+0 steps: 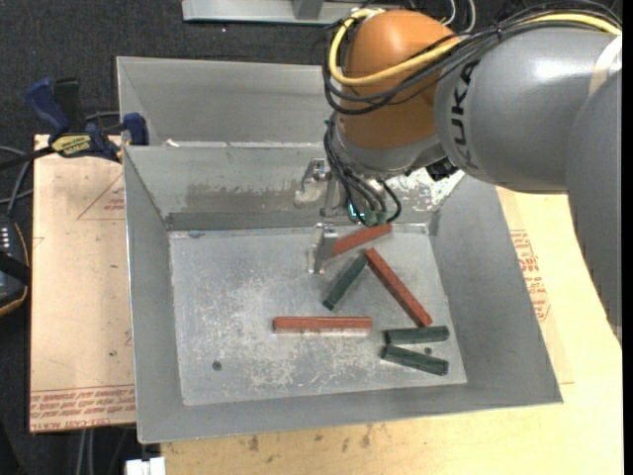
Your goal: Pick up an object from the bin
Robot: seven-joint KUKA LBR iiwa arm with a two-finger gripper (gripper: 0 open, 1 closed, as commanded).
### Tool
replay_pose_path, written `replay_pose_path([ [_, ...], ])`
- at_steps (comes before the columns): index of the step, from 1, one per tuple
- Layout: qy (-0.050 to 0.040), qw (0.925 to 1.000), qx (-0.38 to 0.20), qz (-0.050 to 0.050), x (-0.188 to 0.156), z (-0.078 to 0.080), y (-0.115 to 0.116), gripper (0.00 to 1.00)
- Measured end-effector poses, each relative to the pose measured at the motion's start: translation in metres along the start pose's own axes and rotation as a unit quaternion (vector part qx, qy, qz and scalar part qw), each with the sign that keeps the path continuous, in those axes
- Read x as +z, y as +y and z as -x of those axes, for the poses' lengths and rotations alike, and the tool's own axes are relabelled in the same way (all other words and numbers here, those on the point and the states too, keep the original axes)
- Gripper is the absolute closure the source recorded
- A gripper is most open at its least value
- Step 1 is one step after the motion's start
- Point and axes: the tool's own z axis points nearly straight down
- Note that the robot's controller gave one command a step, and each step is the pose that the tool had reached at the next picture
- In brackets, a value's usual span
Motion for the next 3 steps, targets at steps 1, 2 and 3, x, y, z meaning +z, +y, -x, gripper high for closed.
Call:
replay_pose_path([
  [1, -0.004, 1.0, 0.001, 0.0, -0.005, 0.001, 0.0, 0.0],
  [2, -0.0058, 0.9997, -0.025, 0.0, 0.057, -0.025, -0.037, 0.0],
  [3, -0.0045, 0.9955, -0.095, 0.0, 0.109, -0.029, -0.042, 0.0],
])
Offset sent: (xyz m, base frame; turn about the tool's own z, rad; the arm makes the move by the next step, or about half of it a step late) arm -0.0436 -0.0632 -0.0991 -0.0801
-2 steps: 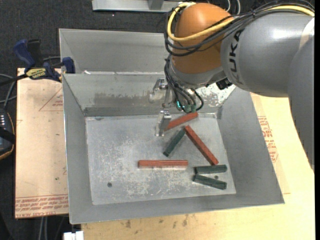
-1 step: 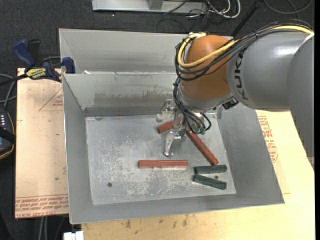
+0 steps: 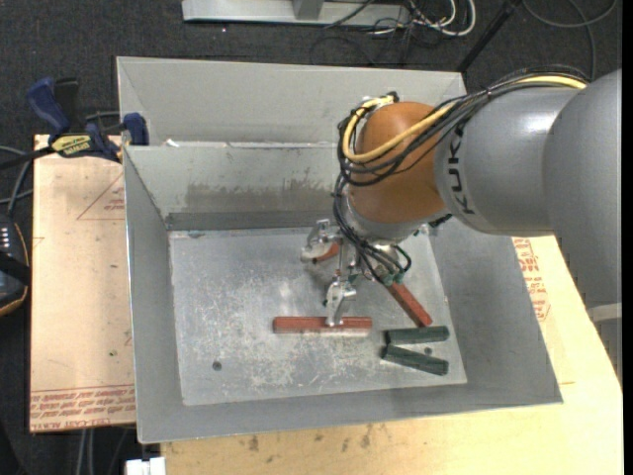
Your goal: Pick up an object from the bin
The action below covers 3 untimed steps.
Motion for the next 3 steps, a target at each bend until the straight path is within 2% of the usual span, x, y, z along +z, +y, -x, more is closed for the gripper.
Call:
replay_pose_path([
  [1, -0.0078, 0.9975, 0.071, 0.002, 0.013, -0.044, -0.018, 0.0],
  [2, -0.0079, 0.9953, -0.097, 0.0, 0.017, -0.084, 0.044, 1.0],
  [3, -0.0079, 0.9953, -0.096, 0.0, 0.017, -0.084, 0.044, 1.0],
])
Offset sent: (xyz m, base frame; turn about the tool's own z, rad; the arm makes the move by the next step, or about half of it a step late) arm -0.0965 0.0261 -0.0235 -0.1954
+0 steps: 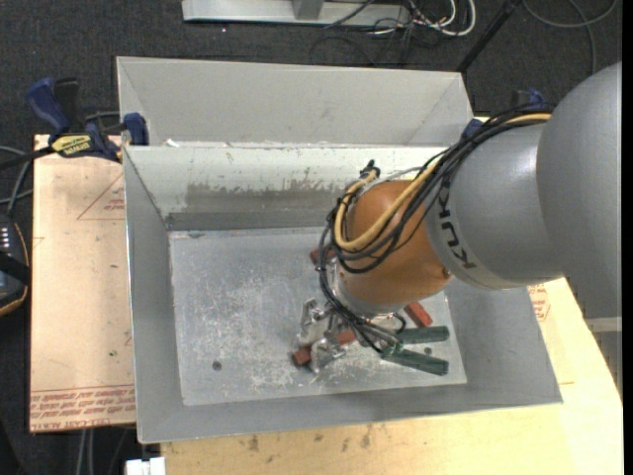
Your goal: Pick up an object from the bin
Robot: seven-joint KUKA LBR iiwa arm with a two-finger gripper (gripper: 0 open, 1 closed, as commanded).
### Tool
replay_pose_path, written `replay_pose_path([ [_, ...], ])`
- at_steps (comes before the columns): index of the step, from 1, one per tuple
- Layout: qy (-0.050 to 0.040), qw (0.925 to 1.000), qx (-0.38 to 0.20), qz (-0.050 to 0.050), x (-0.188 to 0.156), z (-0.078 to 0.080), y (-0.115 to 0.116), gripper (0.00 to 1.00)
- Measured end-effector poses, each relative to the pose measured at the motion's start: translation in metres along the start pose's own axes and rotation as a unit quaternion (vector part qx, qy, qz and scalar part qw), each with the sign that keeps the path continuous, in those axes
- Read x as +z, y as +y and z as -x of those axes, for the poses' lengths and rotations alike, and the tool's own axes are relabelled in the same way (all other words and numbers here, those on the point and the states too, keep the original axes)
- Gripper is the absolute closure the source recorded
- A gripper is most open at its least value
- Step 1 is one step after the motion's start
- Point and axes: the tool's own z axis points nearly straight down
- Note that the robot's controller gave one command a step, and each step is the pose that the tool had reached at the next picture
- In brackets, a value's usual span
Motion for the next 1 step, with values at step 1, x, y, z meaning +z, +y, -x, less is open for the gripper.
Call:
replay_pose_path([
  [1, 0.0093, 0.9999, -0.005, 0.002, -0.1934, -0.0029, 0.0064, 1.0],
])
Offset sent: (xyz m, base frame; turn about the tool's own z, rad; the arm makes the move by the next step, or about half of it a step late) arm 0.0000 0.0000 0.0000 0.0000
